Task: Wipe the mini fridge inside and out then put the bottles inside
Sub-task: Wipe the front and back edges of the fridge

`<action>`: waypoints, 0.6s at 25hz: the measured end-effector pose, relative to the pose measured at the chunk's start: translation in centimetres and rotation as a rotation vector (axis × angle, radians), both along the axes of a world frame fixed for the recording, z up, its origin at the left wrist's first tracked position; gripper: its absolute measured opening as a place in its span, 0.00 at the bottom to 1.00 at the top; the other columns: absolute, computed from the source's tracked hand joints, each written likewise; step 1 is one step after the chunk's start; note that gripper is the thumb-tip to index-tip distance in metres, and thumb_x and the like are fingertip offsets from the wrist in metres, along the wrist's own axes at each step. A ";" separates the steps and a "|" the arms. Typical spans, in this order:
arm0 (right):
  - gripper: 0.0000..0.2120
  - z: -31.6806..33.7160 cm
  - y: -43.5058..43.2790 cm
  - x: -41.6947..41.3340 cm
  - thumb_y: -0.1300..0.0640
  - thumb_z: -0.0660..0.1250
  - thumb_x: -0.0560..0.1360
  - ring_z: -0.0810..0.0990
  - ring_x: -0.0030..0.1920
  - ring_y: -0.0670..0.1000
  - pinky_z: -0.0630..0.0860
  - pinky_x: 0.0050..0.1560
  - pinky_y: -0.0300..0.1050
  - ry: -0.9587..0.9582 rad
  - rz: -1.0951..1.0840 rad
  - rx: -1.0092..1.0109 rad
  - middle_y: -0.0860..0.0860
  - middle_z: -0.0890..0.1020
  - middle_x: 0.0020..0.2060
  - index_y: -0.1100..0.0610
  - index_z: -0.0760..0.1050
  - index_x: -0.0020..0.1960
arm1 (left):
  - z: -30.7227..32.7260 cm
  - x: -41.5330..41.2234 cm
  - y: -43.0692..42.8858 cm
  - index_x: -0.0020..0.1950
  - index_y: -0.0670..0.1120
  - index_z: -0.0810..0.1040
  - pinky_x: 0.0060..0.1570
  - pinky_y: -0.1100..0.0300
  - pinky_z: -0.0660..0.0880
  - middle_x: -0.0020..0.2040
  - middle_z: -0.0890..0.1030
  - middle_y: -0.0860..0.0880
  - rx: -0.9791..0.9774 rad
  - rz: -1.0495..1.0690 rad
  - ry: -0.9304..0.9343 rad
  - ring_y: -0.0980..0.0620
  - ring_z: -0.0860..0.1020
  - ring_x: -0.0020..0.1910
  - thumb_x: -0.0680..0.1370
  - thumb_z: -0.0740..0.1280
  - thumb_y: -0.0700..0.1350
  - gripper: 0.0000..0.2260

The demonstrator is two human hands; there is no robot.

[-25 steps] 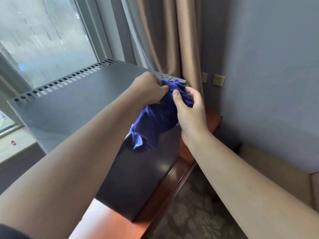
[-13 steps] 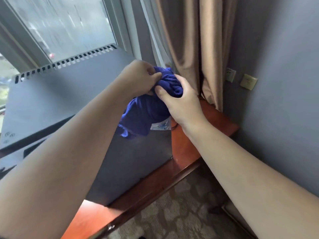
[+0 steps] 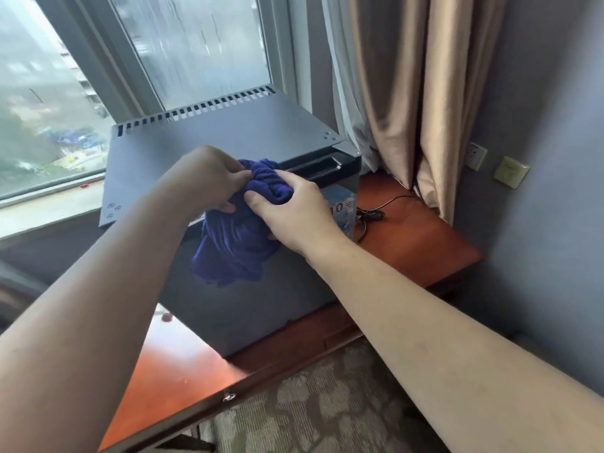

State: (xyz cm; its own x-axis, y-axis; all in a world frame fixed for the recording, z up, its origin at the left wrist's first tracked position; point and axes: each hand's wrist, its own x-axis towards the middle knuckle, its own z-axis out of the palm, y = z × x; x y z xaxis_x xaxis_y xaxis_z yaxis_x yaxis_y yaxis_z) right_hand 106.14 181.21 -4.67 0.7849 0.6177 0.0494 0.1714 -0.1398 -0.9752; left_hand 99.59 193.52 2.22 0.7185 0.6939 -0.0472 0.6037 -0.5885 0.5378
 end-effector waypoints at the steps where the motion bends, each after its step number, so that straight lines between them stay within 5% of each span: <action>1: 0.40 0.1 0.7 -1.3 0.31 0.71 0.59 0.83 0.60 0.54 0.84 0.57 0.57 -0.007 0.010 -0.001 0.48 0.85 0.58 0.44 0.77 0.69 | -0.1 -1.5 0.9 0.48 0.44 0.87 0.53 0.46 0.83 0.44 0.86 0.40 -0.013 0.017 -0.020 0.45 0.87 0.36 0.81 0.67 0.49 0.11; 7: 0.32 -0.3 4.5 -9.3 0.41 0.74 0.73 0.78 0.68 0.51 0.78 0.67 0.52 -0.044 0.135 -0.019 0.47 0.83 0.64 0.45 0.72 0.75 | -0.6 -10.7 4.6 0.50 0.41 0.86 0.46 0.47 0.84 0.45 0.85 0.36 -0.001 0.102 -0.041 0.50 0.85 0.31 0.81 0.68 0.49 0.13; 10: 0.33 -0.8 5.3 -11.2 0.43 0.74 0.74 0.78 0.69 0.50 0.77 0.69 0.51 -0.034 0.137 -0.013 0.47 0.82 0.65 0.46 0.69 0.77 | -0.8 -12.3 5.1 0.49 0.43 0.86 0.42 0.58 0.80 0.42 0.87 0.41 0.077 0.086 -0.034 0.50 0.85 0.30 0.82 0.66 0.50 0.13; 15: 0.31 -0.4 4.8 -9.2 0.44 0.73 0.74 0.82 0.63 0.50 0.85 0.57 0.52 -0.016 0.204 -0.035 0.45 0.84 0.61 0.42 0.71 0.76 | -1.0 -11.2 4.5 0.46 0.40 0.85 0.39 0.60 0.79 0.37 0.86 0.39 0.179 0.082 -0.015 0.46 0.85 0.32 0.82 0.64 0.47 0.15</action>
